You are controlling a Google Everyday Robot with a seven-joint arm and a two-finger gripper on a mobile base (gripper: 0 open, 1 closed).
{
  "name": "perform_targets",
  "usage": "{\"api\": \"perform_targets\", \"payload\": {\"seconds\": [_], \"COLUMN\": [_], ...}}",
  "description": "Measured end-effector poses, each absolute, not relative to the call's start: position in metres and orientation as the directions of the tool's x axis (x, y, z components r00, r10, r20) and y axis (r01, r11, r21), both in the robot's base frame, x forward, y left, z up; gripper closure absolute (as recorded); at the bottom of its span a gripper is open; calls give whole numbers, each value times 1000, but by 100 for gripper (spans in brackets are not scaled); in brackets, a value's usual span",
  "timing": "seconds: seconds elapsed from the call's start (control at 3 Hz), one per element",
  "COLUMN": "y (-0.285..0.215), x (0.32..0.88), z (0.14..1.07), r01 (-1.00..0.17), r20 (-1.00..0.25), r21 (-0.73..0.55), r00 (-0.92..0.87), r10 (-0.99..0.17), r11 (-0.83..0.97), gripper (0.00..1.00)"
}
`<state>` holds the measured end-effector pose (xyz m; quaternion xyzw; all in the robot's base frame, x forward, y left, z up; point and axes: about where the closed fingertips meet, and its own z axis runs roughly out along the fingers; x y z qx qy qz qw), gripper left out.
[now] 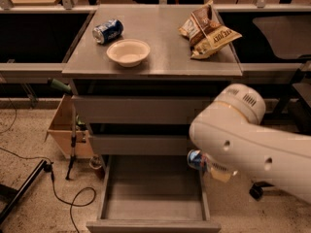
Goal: Pick redbull can from bottom drawer and place on counter
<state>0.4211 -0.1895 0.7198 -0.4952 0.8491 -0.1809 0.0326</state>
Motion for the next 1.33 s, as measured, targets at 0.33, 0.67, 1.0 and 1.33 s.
{"api": "perform_targets", "payload": {"seconds": [0.33, 0.67, 1.0, 1.33], "y": [-204, -203, -195, -195], "x": [472, 513, 531, 531], "z": [773, 831, 864, 864], "r01": [-817, -794, -762, -762], "r20": [134, 95, 27, 27], "r21": [-382, -423, -458, -458], "r00": [-512, -518, -526, -526], "r10": [-849, -850, -850, -850], "r11": [432, 437, 457, 457], "gripper": [100, 100, 100, 100]}}
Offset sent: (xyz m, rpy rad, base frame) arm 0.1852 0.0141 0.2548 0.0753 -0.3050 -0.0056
